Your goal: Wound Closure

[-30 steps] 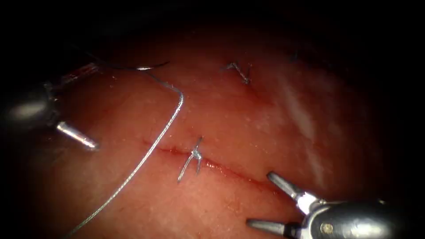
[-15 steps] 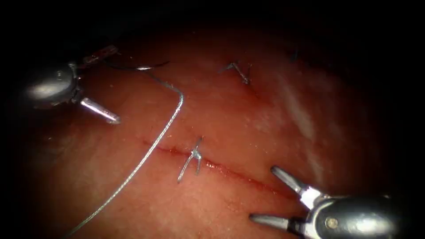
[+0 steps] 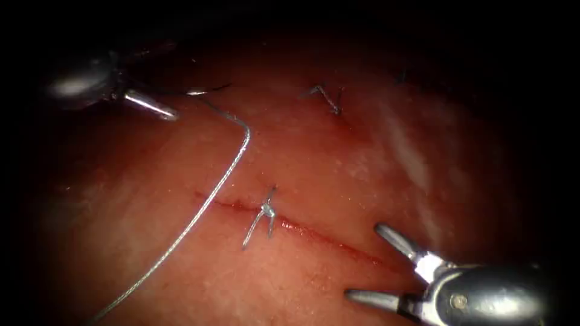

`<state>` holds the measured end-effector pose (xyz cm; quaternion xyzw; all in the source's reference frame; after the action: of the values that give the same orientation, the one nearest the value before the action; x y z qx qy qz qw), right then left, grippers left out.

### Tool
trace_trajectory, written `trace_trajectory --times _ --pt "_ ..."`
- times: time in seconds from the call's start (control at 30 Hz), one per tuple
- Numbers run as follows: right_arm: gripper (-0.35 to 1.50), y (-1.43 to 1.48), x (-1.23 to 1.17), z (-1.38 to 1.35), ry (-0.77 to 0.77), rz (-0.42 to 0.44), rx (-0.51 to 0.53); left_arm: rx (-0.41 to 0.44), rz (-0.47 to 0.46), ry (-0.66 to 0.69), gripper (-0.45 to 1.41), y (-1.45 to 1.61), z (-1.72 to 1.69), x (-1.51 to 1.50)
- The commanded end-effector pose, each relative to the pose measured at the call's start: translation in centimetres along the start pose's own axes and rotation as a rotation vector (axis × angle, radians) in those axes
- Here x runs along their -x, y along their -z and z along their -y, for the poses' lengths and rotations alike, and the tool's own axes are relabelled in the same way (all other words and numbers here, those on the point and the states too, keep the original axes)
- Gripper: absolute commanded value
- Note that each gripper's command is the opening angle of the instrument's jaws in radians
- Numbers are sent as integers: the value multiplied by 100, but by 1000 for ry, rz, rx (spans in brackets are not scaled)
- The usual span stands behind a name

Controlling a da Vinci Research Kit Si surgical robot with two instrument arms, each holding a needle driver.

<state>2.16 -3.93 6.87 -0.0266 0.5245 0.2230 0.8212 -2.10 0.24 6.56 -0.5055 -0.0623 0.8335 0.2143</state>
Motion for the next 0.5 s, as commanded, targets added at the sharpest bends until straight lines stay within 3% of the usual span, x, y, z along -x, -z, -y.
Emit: trace_trajectory --times 0.03,0.27,0.5 --pt "129 -6 2 4 0 -3 -1 -2 -2 7 44 -9 12 3" --pt "129 -6 3 5 9 11 -10 -5 0 94 36 -21 51 9" --pt "129 -5 3 6 10 14 -17 -5 6 147 30 -34 54 23"
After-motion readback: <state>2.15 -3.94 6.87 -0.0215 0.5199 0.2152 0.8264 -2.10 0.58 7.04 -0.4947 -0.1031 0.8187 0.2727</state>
